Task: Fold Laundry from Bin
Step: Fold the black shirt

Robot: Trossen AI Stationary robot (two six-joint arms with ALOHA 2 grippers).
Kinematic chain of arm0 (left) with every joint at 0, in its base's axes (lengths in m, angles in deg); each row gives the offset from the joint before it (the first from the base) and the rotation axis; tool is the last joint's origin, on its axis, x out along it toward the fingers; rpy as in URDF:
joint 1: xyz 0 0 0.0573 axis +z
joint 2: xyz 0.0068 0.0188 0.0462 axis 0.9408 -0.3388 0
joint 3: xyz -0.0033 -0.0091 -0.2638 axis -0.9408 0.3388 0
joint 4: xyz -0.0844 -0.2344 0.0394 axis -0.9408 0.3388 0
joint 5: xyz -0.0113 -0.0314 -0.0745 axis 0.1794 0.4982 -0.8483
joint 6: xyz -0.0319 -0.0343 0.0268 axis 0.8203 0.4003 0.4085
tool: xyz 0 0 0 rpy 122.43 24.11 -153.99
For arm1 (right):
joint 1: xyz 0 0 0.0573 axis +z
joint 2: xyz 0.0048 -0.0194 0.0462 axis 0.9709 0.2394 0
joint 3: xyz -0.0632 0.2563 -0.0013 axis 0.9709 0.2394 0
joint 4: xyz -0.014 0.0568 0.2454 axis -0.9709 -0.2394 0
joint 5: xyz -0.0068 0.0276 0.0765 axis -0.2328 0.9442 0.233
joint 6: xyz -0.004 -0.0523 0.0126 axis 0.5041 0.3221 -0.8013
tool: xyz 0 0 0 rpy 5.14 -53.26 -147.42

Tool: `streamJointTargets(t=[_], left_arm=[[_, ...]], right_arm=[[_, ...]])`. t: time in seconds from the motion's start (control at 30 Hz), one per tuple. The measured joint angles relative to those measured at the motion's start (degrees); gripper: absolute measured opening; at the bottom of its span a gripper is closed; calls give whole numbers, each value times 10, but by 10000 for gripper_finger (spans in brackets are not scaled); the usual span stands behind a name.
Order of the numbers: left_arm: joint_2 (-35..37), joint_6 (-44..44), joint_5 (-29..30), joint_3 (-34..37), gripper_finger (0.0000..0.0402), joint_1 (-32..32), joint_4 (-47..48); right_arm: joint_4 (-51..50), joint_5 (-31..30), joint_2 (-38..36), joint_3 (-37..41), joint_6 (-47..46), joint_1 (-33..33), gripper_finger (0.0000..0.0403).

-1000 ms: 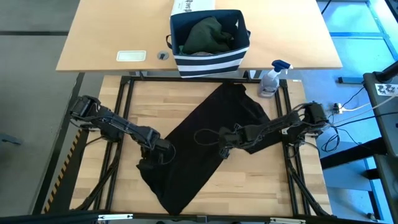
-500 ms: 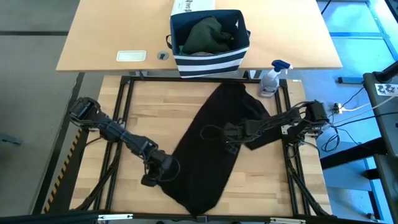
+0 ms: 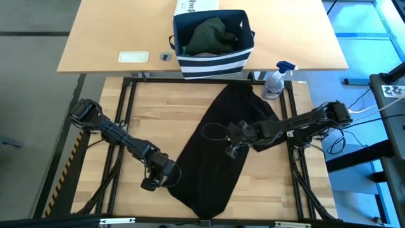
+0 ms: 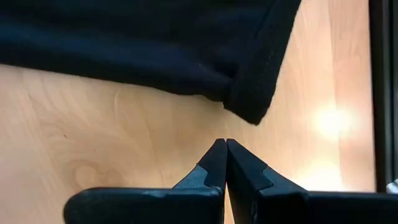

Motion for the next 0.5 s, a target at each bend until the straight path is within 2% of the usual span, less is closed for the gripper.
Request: streamJointTargets(t=[0.17,0.3,0.4,0.5], left_arm=[[49,44,112,8,1,-53,4],[98,115,214,39,1,-119,-65],[102,139,273,60,1,-155,-132],[86,151,294,76,1,-168,-167]], right_arm=[[114,-6,4,-1,25,43,19],[162,-26,11,-5,30,70,19],[157,-38,35,-34,47,89,19],[141,-38,79,-81,59,97,19]])
